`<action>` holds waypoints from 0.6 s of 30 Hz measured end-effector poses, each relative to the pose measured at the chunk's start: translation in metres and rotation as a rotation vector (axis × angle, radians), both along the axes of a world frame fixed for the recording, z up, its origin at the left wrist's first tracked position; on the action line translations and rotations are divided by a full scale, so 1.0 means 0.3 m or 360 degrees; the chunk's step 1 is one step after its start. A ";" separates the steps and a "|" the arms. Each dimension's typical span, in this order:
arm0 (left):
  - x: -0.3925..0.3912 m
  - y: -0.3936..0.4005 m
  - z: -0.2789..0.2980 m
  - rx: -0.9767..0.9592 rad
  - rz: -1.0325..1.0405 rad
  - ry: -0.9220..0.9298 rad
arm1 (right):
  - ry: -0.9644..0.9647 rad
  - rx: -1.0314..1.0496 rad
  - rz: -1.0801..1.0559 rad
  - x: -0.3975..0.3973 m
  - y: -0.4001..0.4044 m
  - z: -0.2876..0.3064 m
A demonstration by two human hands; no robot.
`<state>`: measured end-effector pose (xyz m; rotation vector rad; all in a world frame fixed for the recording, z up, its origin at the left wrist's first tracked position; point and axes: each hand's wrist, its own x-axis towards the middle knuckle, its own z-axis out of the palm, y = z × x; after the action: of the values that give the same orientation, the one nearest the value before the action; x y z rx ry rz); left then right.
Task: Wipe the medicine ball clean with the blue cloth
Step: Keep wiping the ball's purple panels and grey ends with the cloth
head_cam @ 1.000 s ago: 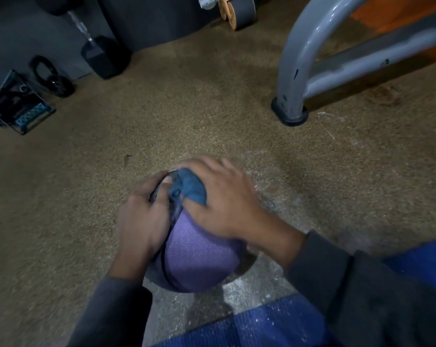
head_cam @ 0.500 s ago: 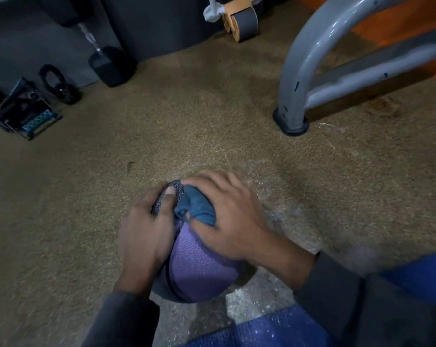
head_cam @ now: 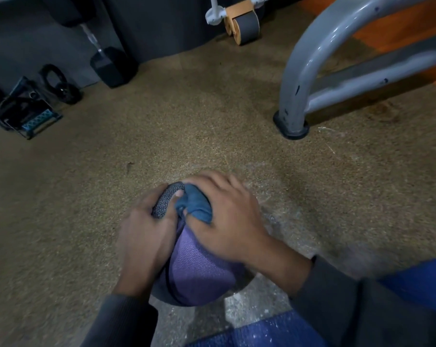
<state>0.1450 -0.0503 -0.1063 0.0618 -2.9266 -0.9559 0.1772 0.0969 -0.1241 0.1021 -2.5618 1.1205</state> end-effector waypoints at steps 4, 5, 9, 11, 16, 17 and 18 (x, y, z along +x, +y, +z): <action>0.019 -0.010 -0.010 -0.0008 -0.0006 0.0052 | -0.0438 -0.0377 0.0019 -0.110 0.057 -0.015; 0.018 -0.011 -0.012 0.0020 0.0015 0.0042 | -0.0573 -0.0541 -0.0027 -0.134 0.078 -0.039; -0.022 -0.009 -0.007 0.0115 0.0077 -0.0039 | -0.0749 -0.0618 -0.0243 -0.118 0.096 -0.075; -0.051 -0.006 -0.006 0.0127 0.0106 -0.0085 | -0.0488 -0.0319 -0.0290 -0.046 0.057 -0.067; -0.114 0.017 0.005 0.0029 0.0172 -0.0221 | -0.0090 0.0061 -0.0054 0.011 0.000 0.006; -0.124 0.026 0.010 -0.0070 0.0127 -0.0229 | -0.0145 0.0010 -0.0035 -0.026 0.015 0.009; -0.130 0.031 0.015 -0.0165 0.0022 -0.0218 | -0.0191 -0.0036 -0.0033 -0.065 0.031 0.012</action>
<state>0.1061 -0.0409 -0.1018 0.1482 -3.0907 -0.8283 0.1575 0.1061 -0.1204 0.0028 -2.6472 1.1813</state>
